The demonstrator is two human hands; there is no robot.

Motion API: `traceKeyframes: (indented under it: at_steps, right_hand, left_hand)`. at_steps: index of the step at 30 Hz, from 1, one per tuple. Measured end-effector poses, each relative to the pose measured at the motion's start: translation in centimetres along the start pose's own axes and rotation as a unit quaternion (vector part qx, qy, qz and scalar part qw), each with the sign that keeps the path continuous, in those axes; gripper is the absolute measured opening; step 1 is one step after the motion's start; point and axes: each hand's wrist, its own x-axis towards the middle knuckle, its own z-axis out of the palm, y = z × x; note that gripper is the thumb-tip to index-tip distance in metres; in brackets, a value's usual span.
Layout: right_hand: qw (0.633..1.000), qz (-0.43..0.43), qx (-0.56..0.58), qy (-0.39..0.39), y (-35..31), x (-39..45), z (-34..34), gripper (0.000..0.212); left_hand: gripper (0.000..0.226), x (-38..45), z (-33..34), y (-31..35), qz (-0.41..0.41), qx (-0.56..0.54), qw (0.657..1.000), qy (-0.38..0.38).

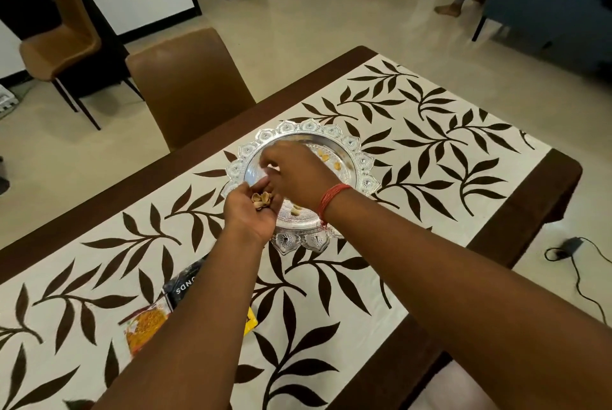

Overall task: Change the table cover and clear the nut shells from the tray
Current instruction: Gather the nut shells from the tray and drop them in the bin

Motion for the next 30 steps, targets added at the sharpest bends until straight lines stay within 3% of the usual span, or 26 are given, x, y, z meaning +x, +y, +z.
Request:
traceKeyframes:
  at_steps: [2,3,7,9,13,22,27,30]
  right_hand:
    - [0.997,0.035,-0.057,0.038,2.1,0.2,-0.2,0.023]
    - [0.993,0.06,-0.097,0.022,3.3,0.1,-0.2,0.029]
    - [0.936,0.148,-0.28,-0.154,6.2,-1.1,1.0,0.047]
    - [0.932,0.133,-0.302,-0.15,6.5,-1.6,1.7,0.044]
    - [0.959,0.087,-0.243,-0.115,6.0,-1.5,2.7,0.035]
    - [0.975,0.012,-0.21,-0.076,6.2,-1.4,3.8,0.02]
    - [0.997,0.072,0.012,0.027,4.6,-0.4,1.8,0.014]
    - [0.994,0.024,0.106,-0.015,2.5,0.2,0.7,0.012]
  left_hand:
    - [0.048,-0.1,0.1,0.1,0.0,-0.009,1.0,-0.003]
    - [0.048,-0.1,0.0,0.2,0.002,-0.011,1.0,0.0]
    - [0.049,0.0,-0.4,0.4,-0.001,0.0,1.0,0.007]
    - [0.049,0.0,-0.4,0.4,-0.005,0.003,1.0,0.004]
    - [0.05,0.0,-0.3,0.4,-0.006,0.005,1.0,0.004]
    - [0.05,-0.1,-0.4,0.5,-0.01,0.011,1.0,0.003]
    - [0.05,-0.4,-0.3,0.4,-0.013,0.017,1.0,-0.002]
    - [0.051,-0.5,0.0,0.3,-0.02,0.021,1.0,0.0]
